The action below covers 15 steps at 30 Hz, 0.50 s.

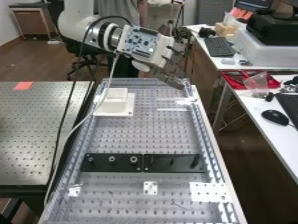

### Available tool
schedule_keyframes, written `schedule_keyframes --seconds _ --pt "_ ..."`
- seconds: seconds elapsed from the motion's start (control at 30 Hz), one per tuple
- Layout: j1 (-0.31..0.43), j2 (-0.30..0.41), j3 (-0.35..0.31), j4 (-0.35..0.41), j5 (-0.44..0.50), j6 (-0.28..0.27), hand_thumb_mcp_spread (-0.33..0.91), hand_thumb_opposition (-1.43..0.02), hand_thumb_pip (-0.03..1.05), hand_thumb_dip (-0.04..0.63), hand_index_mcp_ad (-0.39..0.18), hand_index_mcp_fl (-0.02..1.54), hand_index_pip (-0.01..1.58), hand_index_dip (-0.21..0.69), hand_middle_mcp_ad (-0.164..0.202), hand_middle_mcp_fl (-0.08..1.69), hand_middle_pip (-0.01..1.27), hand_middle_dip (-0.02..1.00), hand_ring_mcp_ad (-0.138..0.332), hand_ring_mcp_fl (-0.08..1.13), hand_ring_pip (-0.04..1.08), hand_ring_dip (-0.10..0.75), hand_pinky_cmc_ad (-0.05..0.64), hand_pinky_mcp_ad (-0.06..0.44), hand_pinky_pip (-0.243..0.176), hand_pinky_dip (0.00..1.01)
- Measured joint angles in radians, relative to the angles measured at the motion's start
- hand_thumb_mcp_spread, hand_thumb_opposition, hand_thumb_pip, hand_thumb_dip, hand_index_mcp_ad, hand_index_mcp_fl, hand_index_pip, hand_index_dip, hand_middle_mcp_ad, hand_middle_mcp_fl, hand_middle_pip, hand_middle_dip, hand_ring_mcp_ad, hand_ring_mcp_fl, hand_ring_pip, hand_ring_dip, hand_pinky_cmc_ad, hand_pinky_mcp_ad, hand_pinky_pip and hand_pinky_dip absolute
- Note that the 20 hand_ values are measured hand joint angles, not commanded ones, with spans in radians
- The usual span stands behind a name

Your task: Grab the chopstick and place it in the clear container

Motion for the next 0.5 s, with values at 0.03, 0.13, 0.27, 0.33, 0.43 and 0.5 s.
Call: schedule_keyframes --seconds 0.03,0.13,0.27,0.33,0.43,0.5 --pt "0.008 -0.01 0.021 -0.033 0.004 0.01 0.71 -0.92 0.5 0.265 -0.122 0.58 1.41 -0.037 0.061 0.83 0.84 0.72 0.087 0.71 0.17 0.581 0.476 0.248 0.08 0.2" --pt "0.021 -0.032 0.07 -0.113 0.009 0.028 0.71 -0.92 0.5 0.265 -0.124 0.58 1.41 -0.037 0.058 0.84 0.84 0.72 0.084 0.71 0.17 0.581 0.476 0.246 0.084 0.2" --pt "0.03 -0.054 0.119 -0.195 0.009 0.054 0.71 -0.92 0.5 0.265 -0.126 0.58 1.41 -0.037 0.058 0.83 0.84 0.72 0.084 0.71 0.17 0.581 0.476 0.25 0.084 0.2" --pt "0.033 -0.068 0.146 -0.242 0.004 0.072 0.71 -0.92 0.5 0.265 -0.126 0.58 1.39 -0.037 0.058 0.83 0.84 0.72 0.084 0.71 0.17 0.581 0.468 0.25 0.079 0.2" --pt "0.035 -0.091 0.185 -0.301 -0.006 0.081 0.71 -0.92 0.5 0.265 -0.126 0.58 1.39 -0.037 0.061 0.83 0.84 0.72 0.084 0.71 0.18 0.581 0.473 0.25 0.077 0.19" --pt "0.036 -0.106 0.207 -0.332 -0.02 0.087 0.71 -0.92 0.5 0.265 -0.126 0.58 1.39 -0.037 0.058 0.83 0.84 0.72 0.084 0.7 0.19 0.581 0.476 0.25 0.077 0.19"
